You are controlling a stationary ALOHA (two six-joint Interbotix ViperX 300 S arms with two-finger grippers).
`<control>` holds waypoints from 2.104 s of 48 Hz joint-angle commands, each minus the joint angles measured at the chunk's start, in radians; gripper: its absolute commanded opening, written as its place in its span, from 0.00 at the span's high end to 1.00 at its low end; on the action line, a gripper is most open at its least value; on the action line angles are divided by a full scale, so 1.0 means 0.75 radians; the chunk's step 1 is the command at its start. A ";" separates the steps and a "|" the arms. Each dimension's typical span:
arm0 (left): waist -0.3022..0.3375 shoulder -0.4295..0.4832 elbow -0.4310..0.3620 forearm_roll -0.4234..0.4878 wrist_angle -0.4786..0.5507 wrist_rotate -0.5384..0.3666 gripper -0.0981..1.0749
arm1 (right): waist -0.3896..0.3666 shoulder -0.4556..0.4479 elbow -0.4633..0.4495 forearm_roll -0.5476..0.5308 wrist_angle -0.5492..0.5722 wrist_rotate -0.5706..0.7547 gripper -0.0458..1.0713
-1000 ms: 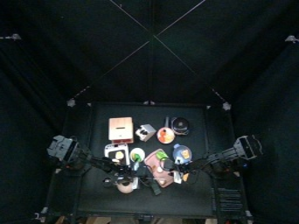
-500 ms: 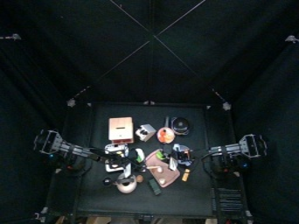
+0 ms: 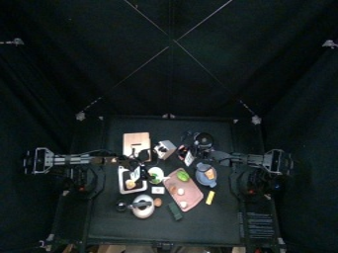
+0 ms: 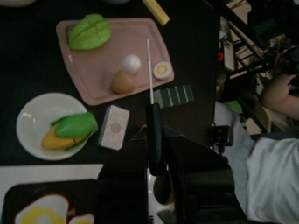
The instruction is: Put pairing knife back in holder
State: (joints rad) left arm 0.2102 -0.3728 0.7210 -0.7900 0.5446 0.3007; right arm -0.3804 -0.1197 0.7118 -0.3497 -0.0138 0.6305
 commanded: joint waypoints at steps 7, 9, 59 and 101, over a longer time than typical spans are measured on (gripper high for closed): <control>0.063 -0.012 -0.139 0.403 0.278 -0.340 0.63 | -0.080 0.088 -0.147 -0.031 -0.014 0.002 0.57; 0.065 -0.016 -0.160 0.530 0.307 -0.458 0.64 | -0.084 0.115 -0.168 -0.037 -0.014 0.002 0.57; -0.104 0.110 -0.303 1.301 0.348 -1.317 0.63 | -0.127 0.233 -0.233 -0.096 0.047 0.000 0.58; -0.055 0.166 -0.305 1.307 0.337 -1.309 0.63 | -0.127 0.235 -0.233 -0.096 0.047 -0.010 0.58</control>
State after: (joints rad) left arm 0.1595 -0.2408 0.5216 0.1841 0.8053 -0.6826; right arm -0.4709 0.0752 0.5599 -0.4218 0.0261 0.6243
